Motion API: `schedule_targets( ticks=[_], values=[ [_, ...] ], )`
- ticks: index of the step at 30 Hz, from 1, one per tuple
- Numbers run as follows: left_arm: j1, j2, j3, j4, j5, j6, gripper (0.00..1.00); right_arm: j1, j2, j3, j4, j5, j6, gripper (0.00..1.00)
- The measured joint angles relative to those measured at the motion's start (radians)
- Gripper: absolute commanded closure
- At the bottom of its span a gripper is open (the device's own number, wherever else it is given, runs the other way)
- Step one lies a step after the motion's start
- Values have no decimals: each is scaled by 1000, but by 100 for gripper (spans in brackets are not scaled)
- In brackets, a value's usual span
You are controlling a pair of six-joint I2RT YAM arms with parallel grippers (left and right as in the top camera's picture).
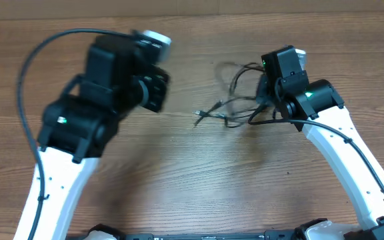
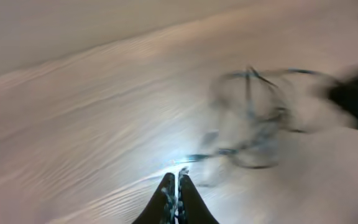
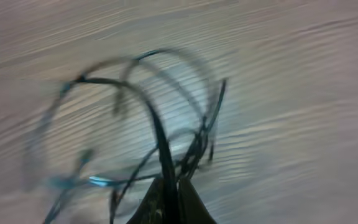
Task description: Untangle cables
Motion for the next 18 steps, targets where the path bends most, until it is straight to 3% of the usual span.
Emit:
schedule_targets(
  ticks=[4, 8, 18],
  values=[
    [153, 0, 0, -6, -60, -67, 96, -2, 0, 0, -6, 101, 27, 96],
    [259, 0, 0, -8, -2, -111, 96, -6, 0, 0, 33, 16, -11, 96],
    [256, 60, 7, -72, 153, -138, 96, -8, 1, 0, 129, -960, -458, 96]
  ],
)
